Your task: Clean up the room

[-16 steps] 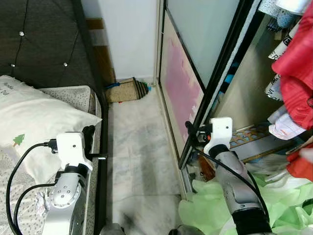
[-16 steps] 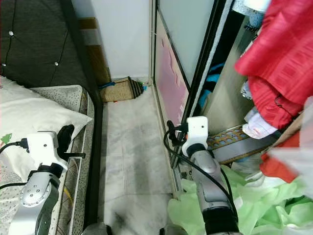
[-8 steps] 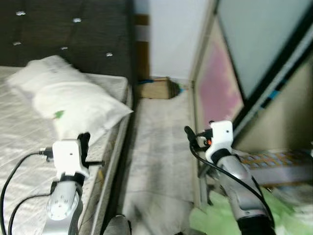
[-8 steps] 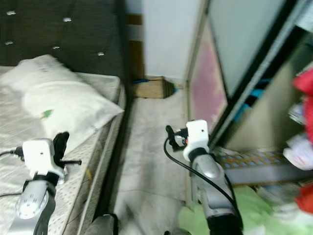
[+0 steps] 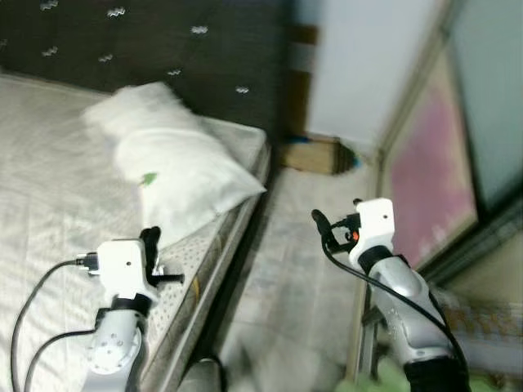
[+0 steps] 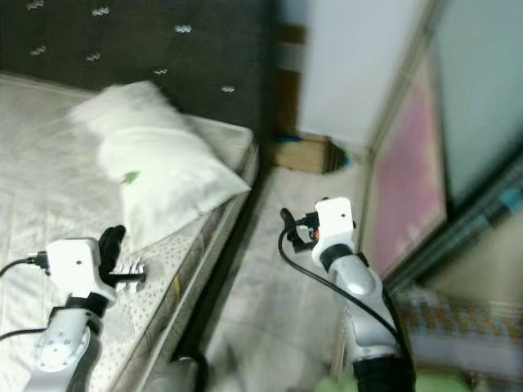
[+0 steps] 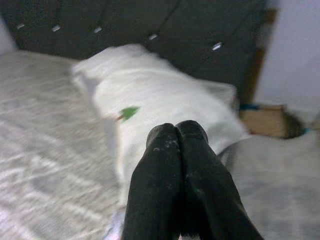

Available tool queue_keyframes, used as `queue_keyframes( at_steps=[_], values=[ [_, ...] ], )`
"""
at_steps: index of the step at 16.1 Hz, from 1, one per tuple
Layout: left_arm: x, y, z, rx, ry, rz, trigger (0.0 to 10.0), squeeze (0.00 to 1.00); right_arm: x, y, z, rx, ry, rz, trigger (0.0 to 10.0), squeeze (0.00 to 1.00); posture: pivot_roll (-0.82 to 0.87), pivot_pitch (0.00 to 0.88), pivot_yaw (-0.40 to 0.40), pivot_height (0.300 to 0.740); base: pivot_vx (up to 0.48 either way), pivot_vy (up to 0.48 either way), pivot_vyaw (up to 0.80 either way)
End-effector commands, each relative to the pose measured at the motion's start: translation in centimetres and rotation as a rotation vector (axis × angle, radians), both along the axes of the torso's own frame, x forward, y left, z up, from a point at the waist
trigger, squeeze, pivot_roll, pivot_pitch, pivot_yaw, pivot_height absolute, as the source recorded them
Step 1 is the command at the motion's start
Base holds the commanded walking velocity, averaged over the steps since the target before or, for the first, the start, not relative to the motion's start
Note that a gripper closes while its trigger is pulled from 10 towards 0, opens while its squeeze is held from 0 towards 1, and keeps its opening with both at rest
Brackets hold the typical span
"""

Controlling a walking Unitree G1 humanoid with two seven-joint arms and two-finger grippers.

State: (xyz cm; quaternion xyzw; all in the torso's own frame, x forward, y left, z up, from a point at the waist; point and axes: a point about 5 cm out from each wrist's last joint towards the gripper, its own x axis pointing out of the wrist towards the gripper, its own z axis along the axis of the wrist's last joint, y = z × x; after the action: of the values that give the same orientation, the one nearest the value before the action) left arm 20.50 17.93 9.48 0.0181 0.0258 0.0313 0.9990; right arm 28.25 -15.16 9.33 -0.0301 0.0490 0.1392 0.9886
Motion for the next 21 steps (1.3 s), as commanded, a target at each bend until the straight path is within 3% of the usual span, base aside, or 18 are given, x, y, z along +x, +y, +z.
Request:
queue_keyframes(
  at_steps=[1, 21],
  values=[
    [-0.08, 0.19, 0.07, 0.008, 0.007, 0.013, 10.0, 0.0, -0.11, 0.26, 0.05, -0.003, -0.004, 0.013, 10.0, 0.0, -0.02, 0.075, -0.031, 0.74, 0.0, 0.0, 0.8],
    [0.25, 0.17, 0.13, -0.024, 0.018, 0.036, 10.0, 0.0, 0.25, 0.76, 0.14, 0.009, -0.014, 0.0, 10.0, 0.0, -0.02, 0.068, -0.02, 0.74, 0.0, 0.0, 0.8]
  ],
)
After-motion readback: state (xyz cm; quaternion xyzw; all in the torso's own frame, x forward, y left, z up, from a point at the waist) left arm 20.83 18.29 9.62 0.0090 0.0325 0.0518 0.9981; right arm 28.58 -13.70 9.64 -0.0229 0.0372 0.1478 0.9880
